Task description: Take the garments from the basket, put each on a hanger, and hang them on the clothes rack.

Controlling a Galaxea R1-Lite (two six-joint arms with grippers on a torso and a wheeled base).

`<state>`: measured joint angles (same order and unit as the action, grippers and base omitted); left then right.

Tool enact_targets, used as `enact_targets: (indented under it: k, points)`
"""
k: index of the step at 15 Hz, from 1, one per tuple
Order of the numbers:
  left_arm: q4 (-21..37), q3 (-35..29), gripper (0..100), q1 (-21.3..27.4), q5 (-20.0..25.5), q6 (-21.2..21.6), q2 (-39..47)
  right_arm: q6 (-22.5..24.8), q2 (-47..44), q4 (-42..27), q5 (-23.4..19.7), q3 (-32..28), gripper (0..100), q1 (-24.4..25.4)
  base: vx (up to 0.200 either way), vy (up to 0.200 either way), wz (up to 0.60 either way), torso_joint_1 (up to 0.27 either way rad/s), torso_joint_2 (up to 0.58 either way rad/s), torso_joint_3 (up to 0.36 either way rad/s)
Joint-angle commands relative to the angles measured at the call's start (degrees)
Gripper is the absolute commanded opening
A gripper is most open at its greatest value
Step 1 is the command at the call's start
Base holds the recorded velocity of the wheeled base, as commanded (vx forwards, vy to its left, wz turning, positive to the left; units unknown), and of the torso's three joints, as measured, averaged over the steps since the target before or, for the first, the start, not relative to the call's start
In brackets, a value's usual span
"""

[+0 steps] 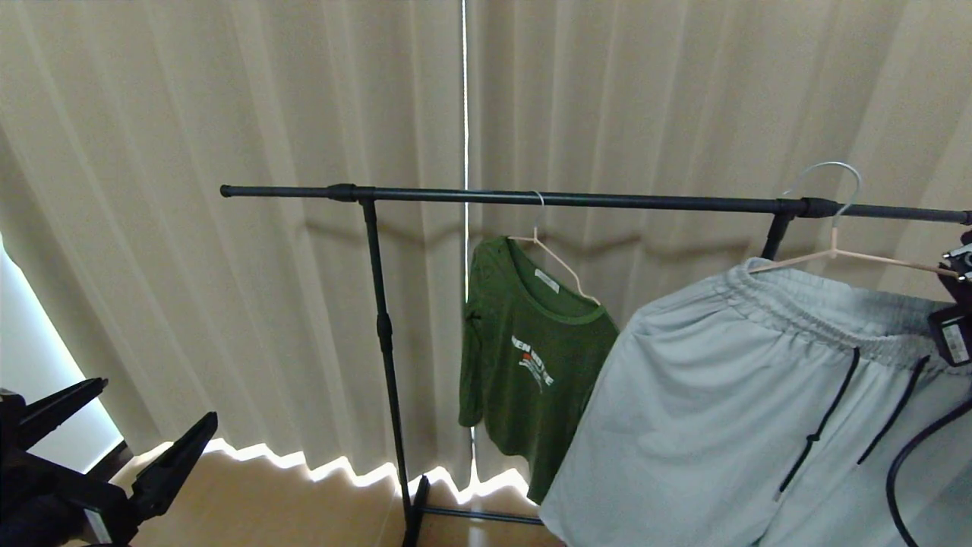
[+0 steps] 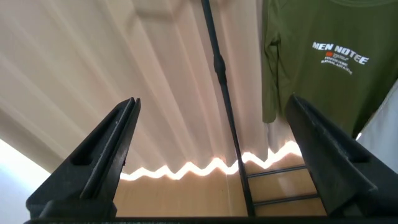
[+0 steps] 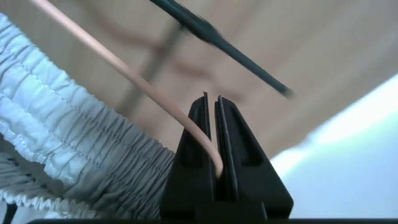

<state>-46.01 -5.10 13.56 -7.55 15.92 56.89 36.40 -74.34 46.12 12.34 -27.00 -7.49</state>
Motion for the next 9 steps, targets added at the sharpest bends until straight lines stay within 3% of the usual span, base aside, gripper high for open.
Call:
enact_targets:
  k: [1,3,7,9]
  points:
    - [0.04,0.09,100,-0.02,-0.01,-0.01,-0.03,1.57,3.06,-1.29,0.06,0.37,0,-4.91,0.0,0.0,0.0,0.0,0.0,0.0]
    - [0.04,0.53,100,-0.02,0.08,-0.01,-0.12,1.48,3.85,-3.23,0.06,0.46,0,-7.54,0.0,0.0,0.0,0.0,0.0,0.0]
    - [0.3,1.32,100,-0.02,0.08,-0.1,-1.87,1.48,3.59,-3.75,0.93,0.2,0,-7.81,0.0,0.0,0.0,0.0,0.0,0.0]
    - [0.3,2.28,100,-0.02,0.08,0.08,-3.46,1.48,2.62,-3.75,0.93,-0.07,0,-7.63,0.2,0.0,0.0,0.002,0.0,-0.005]
